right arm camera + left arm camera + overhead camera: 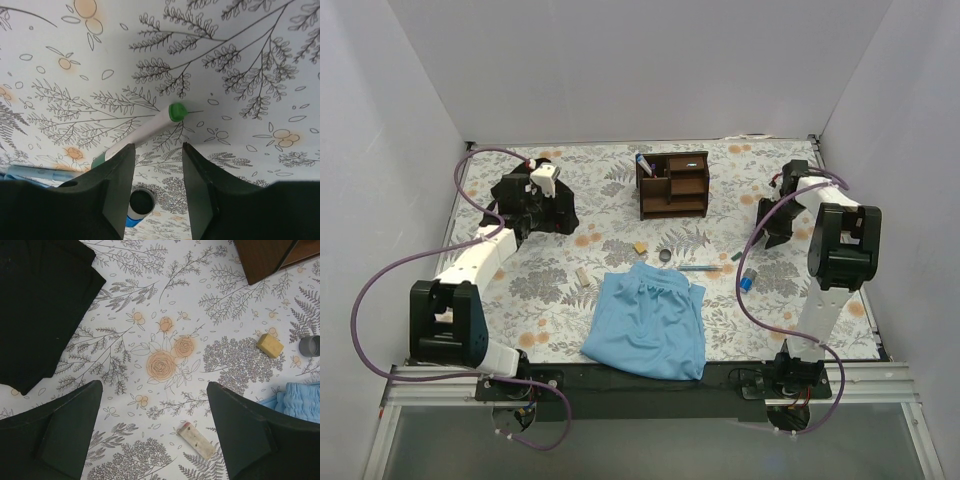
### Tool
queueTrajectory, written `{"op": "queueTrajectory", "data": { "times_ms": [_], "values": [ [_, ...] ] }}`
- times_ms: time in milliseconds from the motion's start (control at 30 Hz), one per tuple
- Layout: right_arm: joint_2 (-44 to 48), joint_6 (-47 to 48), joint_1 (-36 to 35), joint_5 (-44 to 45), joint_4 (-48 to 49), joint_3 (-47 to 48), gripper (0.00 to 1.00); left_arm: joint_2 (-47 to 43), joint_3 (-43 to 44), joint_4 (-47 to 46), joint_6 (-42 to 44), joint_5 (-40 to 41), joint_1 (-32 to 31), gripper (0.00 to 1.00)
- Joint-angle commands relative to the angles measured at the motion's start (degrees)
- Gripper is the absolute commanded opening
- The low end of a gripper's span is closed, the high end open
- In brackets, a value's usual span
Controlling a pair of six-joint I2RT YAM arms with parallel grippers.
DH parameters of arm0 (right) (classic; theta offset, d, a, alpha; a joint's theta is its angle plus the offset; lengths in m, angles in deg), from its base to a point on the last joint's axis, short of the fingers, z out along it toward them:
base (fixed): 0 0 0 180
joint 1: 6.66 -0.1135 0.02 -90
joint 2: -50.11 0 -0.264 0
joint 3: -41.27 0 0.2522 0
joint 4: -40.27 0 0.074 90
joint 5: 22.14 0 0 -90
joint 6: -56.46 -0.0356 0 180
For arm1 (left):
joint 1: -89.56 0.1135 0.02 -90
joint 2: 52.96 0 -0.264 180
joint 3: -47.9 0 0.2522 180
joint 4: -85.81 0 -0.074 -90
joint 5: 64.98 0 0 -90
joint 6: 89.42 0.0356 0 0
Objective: Sort the stationery into containers
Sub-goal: Pick up the pen from the center of the board.
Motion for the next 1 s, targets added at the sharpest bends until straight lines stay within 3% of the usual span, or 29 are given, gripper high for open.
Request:
{"op": "queueTrajectory", "data": {
  "times_ms": [0, 200, 967],
  "values": [
    [-2.12, -0.73, 0.12, -0.69, 1.75, 4.45, 0.5, 1.21, 2.63, 0.77, 0.64, 0.27, 0.03, 0.86],
    [-5.46, -0.64, -1.63, 0.8, 1.75, 10.17, 0.49, 3.06, 4.04, 0.77, 0.46, -0.43, 0.03, 0.86],
    [-12.23, -0.82, -7.09, 4.14, 2.89, 16.06, 0.48, 3.76, 4.83, 1.47, 0.81, 0.45, 0.11, 0.86]
  ]
}}
